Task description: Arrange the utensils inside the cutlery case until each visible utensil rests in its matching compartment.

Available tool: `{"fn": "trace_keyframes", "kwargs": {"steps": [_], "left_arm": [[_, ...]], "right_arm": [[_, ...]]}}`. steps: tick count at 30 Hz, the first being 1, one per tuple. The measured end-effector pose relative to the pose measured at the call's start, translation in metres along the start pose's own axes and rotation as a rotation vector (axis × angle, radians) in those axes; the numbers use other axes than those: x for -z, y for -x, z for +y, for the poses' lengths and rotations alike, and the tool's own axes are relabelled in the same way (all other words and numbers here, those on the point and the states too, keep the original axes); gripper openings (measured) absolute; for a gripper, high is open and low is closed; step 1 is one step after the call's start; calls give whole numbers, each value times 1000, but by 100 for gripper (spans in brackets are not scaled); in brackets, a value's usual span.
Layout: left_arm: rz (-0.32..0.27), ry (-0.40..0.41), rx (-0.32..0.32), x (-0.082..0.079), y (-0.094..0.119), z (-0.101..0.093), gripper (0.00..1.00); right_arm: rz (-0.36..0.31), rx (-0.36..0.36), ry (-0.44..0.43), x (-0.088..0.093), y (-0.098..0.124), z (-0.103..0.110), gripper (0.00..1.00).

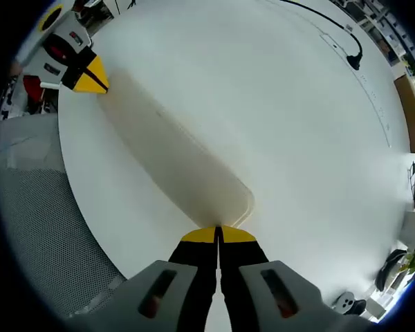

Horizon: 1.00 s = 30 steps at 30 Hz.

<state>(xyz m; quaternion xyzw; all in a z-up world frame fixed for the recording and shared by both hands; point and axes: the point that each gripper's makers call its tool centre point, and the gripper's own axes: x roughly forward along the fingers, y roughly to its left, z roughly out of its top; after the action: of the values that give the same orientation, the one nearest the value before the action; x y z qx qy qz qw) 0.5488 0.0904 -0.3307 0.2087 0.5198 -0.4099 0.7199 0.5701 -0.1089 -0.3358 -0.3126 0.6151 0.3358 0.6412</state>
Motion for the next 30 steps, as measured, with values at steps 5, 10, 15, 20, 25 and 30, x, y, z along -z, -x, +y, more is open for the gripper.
{"fn": "trace_keyframes", "kwargs": {"steps": [5,10,15,20,25,30], "left_arm": [[-31,-27,-21,-2,4,6,0],[-155,-189,-36,-25,12,4,15],[-169,-327,-62,-28,6,0,29],[-191,-376,-75,-30,-7,-2,64],[-172,-328,-29,-24,-21,-8,70],[-158,-351,-40,-22,-30,-7,70]], "right_arm": [[-51,44,105,-1,2,1,0],[-170,52,122,0,4,4,0],[-307,63,454,-14,7,15,40],[-299,94,512,-20,0,8,57],[-239,62,629,-19,-13,13,59],[-227,48,694,-24,-21,13,51]]}}
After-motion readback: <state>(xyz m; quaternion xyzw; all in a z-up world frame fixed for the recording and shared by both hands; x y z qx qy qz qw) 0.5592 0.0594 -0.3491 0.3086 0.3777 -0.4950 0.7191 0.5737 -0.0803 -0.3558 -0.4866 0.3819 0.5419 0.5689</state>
